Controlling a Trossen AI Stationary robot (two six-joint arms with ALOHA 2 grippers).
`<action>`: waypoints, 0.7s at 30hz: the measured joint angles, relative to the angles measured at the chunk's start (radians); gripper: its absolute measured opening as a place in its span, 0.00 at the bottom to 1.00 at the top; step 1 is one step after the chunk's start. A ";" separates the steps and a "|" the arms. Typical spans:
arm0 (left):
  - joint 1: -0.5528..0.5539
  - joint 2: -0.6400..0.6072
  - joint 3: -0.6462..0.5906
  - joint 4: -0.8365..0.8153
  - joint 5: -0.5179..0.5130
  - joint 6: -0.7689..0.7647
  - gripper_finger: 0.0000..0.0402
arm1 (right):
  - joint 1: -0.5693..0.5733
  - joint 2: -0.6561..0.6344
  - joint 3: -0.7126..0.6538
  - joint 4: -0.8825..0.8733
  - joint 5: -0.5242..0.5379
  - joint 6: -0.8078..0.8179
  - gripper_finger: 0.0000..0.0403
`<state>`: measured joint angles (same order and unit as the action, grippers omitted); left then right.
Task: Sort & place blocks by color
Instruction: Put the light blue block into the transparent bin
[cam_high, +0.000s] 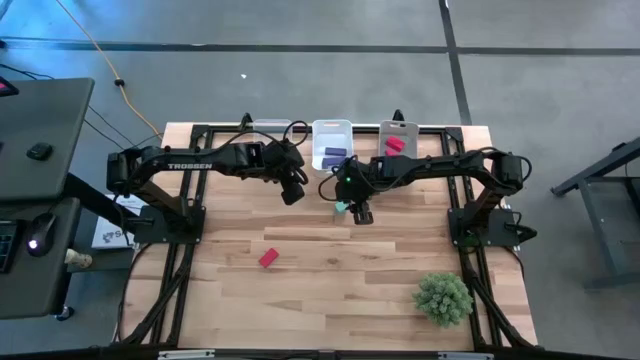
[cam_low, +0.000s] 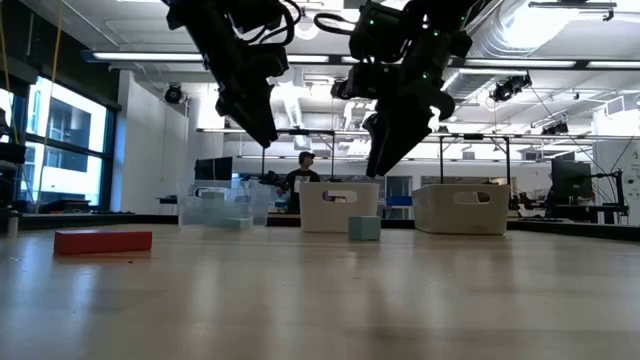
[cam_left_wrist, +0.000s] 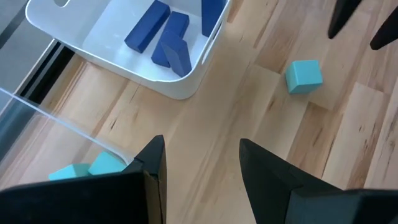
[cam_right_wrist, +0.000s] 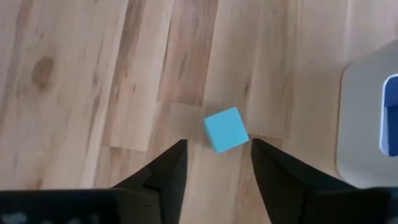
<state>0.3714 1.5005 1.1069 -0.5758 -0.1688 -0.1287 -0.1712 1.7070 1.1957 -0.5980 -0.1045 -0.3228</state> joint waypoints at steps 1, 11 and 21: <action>0.000 0.000 0.000 0.000 0.000 0.000 0.31 | -0.006 0.002 0.000 0.002 0.000 -0.019 0.44; 0.000 0.000 0.000 0.002 0.000 -0.001 0.31 | -0.051 0.037 0.000 0.014 -0.062 -0.267 0.52; 0.000 0.000 0.000 0.003 0.000 -0.029 0.31 | -0.052 0.112 0.000 0.046 -0.074 -0.359 0.52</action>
<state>0.3714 1.5005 1.1069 -0.5732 -0.1688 -0.1580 -0.2237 1.8192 1.1957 -0.5520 -0.1787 -0.6815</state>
